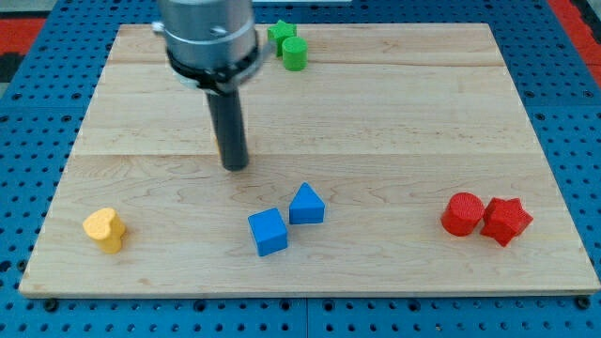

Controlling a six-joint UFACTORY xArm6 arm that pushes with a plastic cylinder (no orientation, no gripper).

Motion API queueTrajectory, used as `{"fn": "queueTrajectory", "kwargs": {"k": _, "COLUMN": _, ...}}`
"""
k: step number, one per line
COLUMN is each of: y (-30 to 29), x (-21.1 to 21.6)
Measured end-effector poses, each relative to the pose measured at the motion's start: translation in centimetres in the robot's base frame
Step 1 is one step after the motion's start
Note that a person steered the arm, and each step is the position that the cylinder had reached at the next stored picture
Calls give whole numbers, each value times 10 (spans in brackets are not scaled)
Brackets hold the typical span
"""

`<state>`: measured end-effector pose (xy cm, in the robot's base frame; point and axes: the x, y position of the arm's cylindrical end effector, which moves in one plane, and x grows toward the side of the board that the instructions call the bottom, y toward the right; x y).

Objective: Push the yellow hexagon at the top of the blue triangle

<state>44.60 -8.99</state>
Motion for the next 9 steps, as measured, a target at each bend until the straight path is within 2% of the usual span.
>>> {"fn": "queueTrajectory", "kwargs": {"k": 1, "y": 2, "x": -18}}
{"fn": "queueTrajectory", "kwargs": {"k": 3, "y": -74, "x": -45}}
{"fn": "queueTrajectory", "kwargs": {"k": 4, "y": -34, "x": -77}}
{"fn": "queueTrajectory", "kwargs": {"k": 5, "y": 41, "x": -78}}
{"fn": "queueTrajectory", "kwargs": {"k": 6, "y": 91, "x": -71}}
{"fn": "queueTrajectory", "kwargs": {"k": 7, "y": 92, "x": -140}}
{"fn": "queueTrajectory", "kwargs": {"k": 8, "y": 112, "x": -154}}
{"fn": "queueTrajectory", "kwargs": {"k": 9, "y": 158, "x": -179}}
